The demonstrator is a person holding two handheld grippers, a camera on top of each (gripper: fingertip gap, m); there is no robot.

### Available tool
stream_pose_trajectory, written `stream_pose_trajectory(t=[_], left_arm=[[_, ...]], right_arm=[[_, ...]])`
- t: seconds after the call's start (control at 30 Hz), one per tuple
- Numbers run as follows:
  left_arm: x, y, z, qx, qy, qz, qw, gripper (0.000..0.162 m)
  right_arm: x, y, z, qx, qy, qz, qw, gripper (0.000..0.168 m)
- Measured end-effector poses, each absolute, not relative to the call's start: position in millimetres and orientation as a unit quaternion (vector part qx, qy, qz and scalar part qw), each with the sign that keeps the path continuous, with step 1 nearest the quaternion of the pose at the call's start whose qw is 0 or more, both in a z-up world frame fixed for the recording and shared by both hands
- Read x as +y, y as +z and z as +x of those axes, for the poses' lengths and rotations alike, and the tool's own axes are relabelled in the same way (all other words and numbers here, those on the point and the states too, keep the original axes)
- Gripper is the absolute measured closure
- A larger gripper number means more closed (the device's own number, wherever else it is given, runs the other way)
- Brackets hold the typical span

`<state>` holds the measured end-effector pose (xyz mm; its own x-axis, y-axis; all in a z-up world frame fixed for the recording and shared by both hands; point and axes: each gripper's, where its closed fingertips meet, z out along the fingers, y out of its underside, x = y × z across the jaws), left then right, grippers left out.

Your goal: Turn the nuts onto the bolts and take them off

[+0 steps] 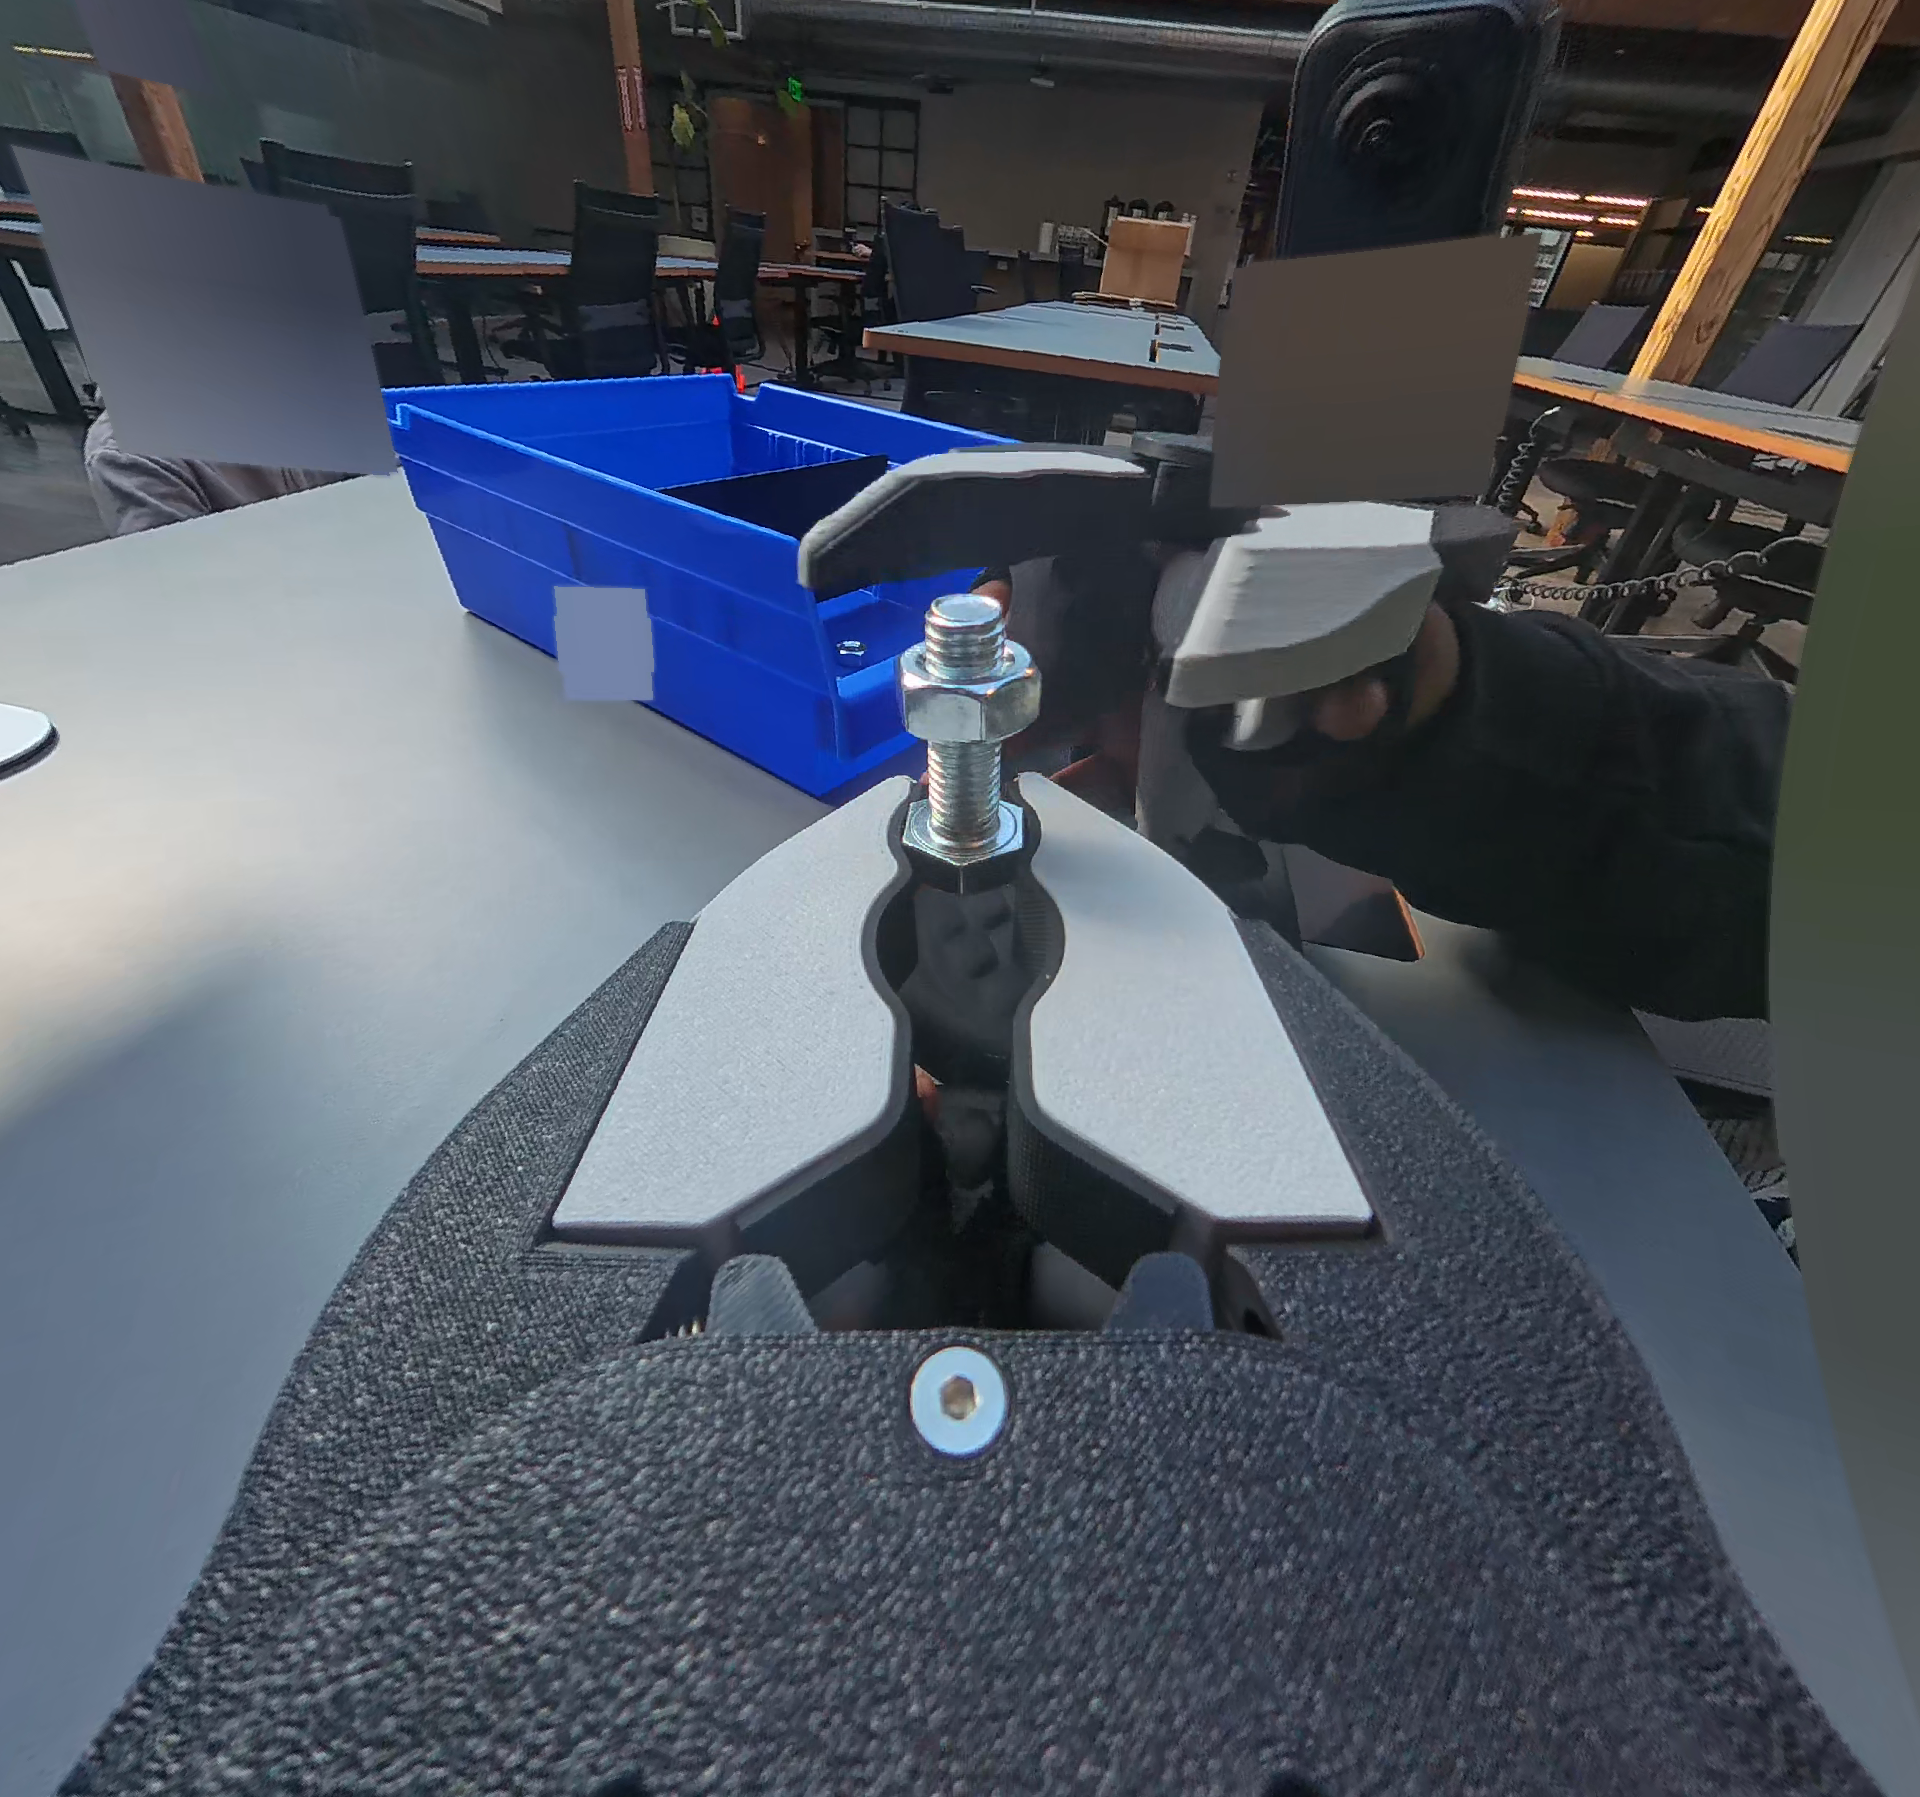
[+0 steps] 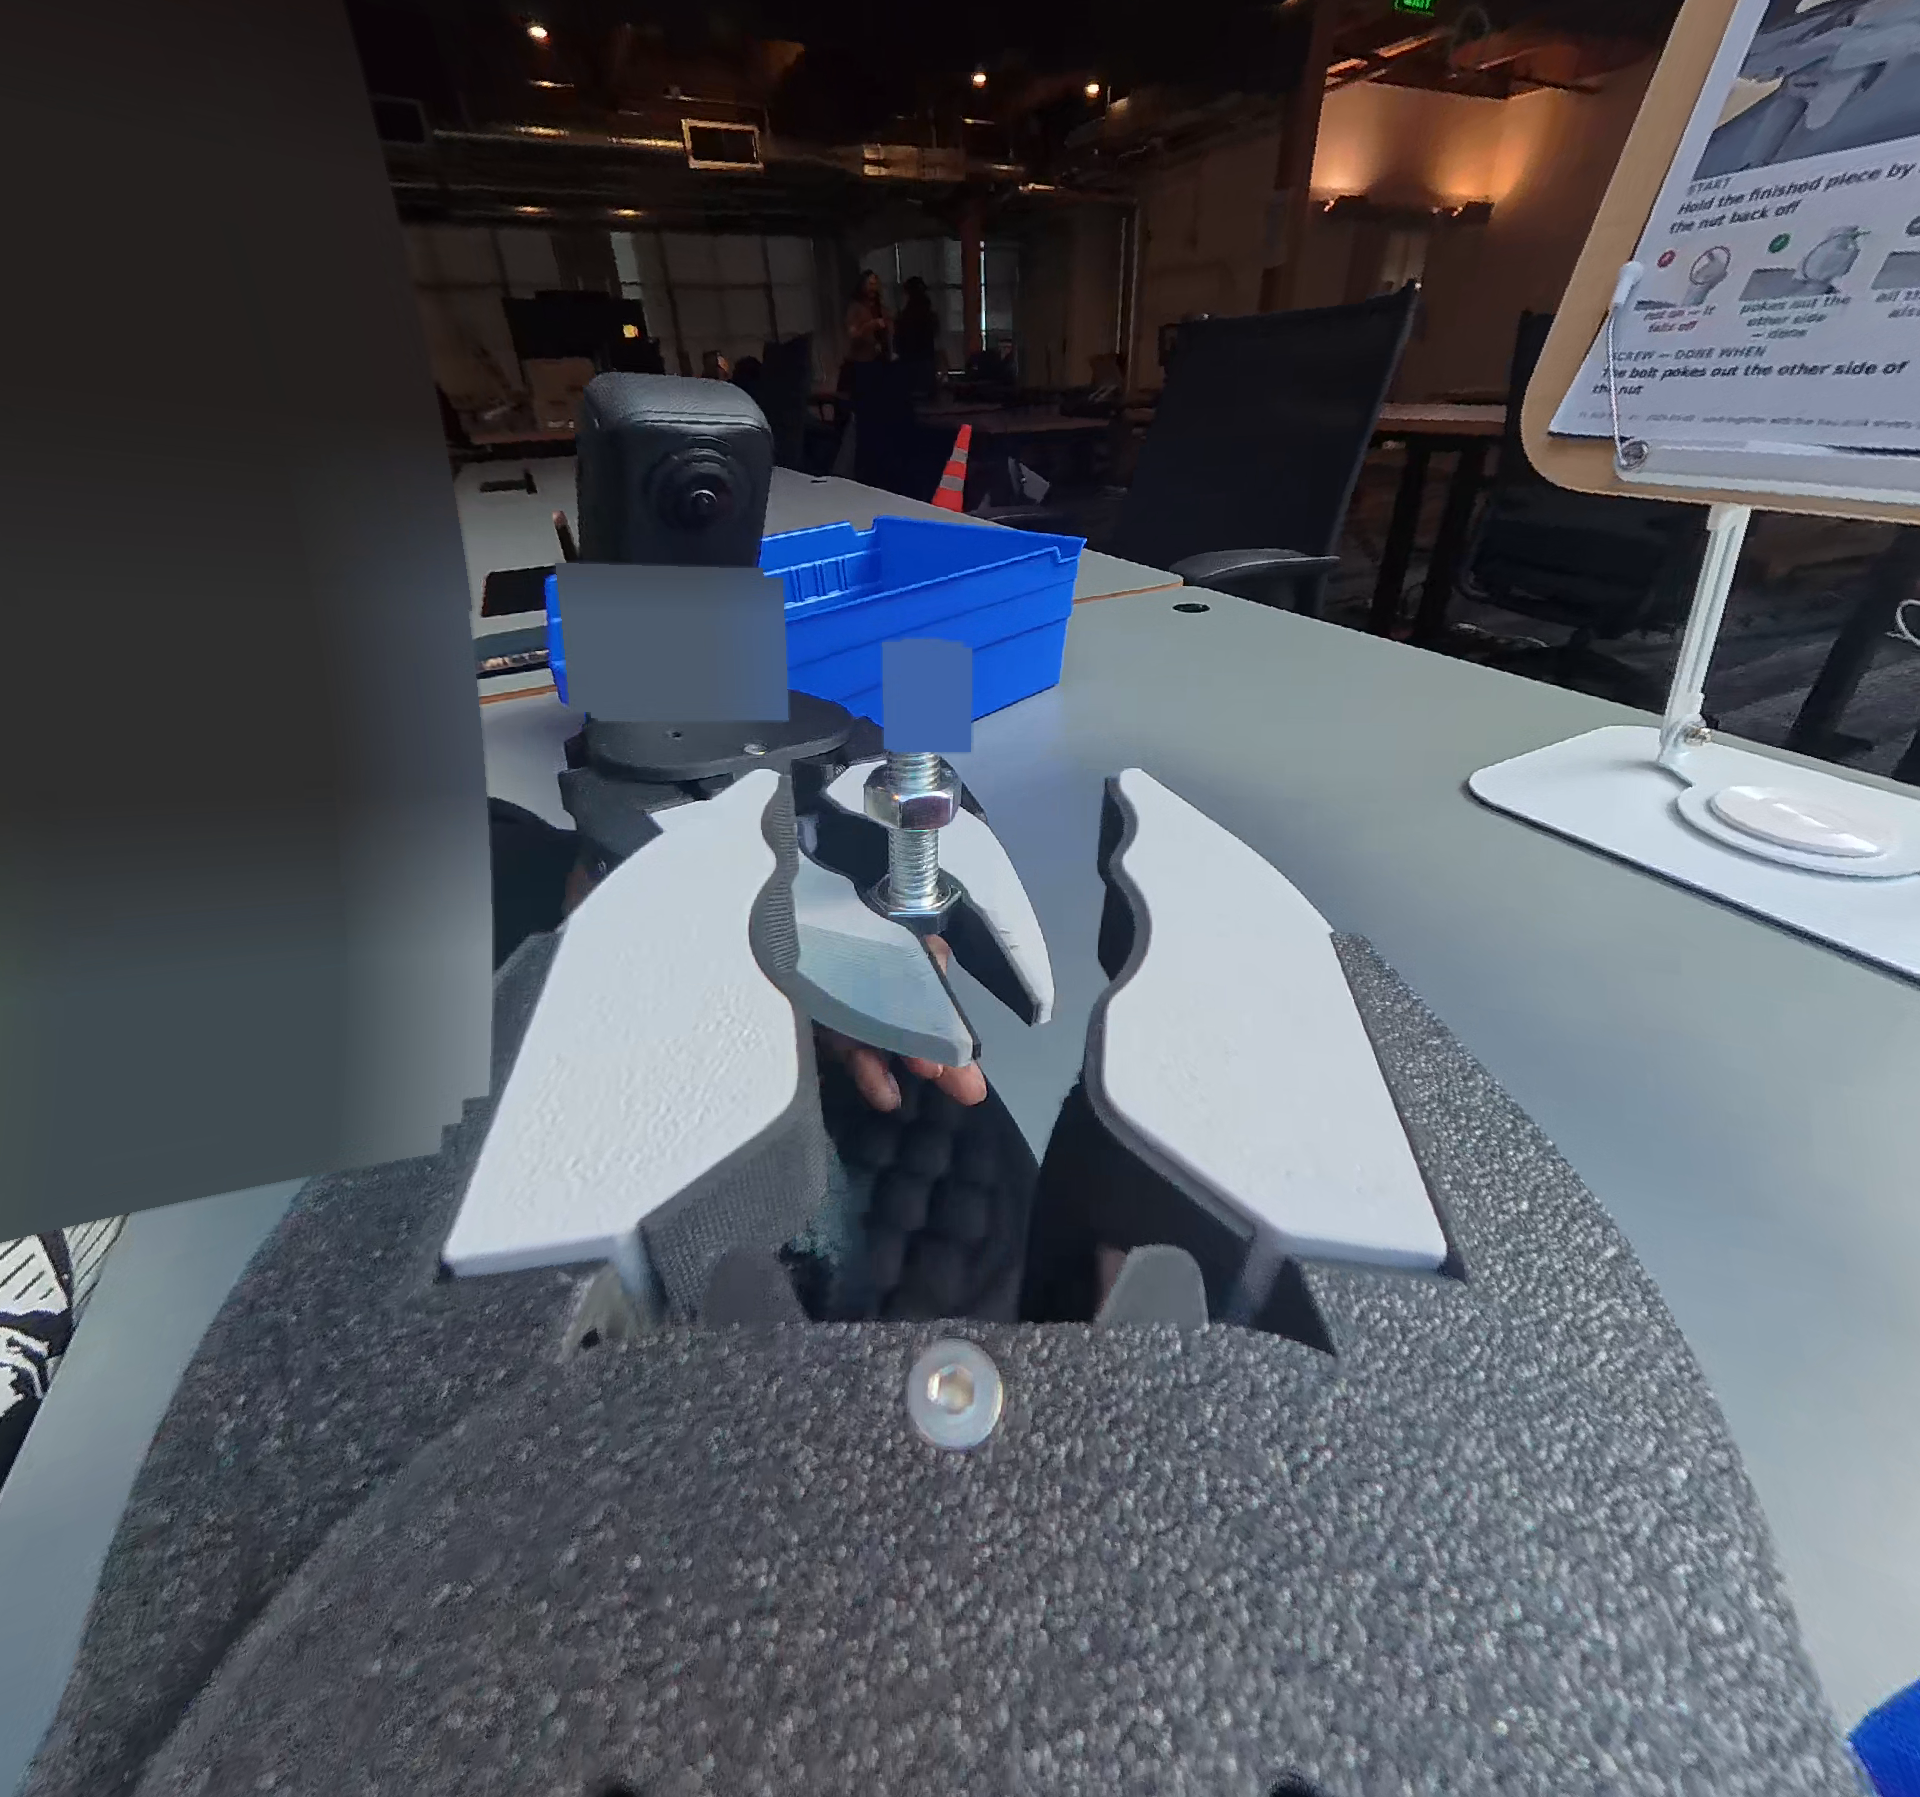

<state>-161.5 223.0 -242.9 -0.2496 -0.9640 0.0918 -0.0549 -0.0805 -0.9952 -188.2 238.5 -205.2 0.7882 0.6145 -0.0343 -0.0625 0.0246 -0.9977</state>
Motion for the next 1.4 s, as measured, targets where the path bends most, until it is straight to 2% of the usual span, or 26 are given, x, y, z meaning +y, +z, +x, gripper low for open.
stream_pose_trajectory(t=[0.23, 0.93, 1.07, 1.2, 1.33, 1.4], left_arm=[[223, -243, -161, 0.550, -0.567, -0.464, 0.401, 0.149], [224, -243, -161, 0.548, -0.567, -0.467, 0.400, 0.149], [224, -243, -161, 0.548, -0.568, -0.466, 0.400, 0.149], [224, -243, -161, 0.547, -0.569, -0.466, 0.399, 0.149], [224, -244, -161, 0.548, -0.568, -0.466, 0.398, 0.149], [223, -244, -161, 0.550, -0.567, -0.466, 0.398, 0.149]], right_arm=[[262, -209, -200, -0.202, 0.218, -0.664, 0.686, 0.112], [233, -209, -191, -0.248, 0.196, -0.658, 0.684, 0.161], [235, -212, -179, -0.234, 0.182, -0.670, 0.681, 0.164], [234, -207, -175, -0.222, 0.183, -0.660, 0.694, 0.158], [237, -206, -184, -0.218, 0.211, -0.657, 0.690, 0.124], [243, -208, -189, -0.218, 0.217, -0.665, 0.681, 0.113]])
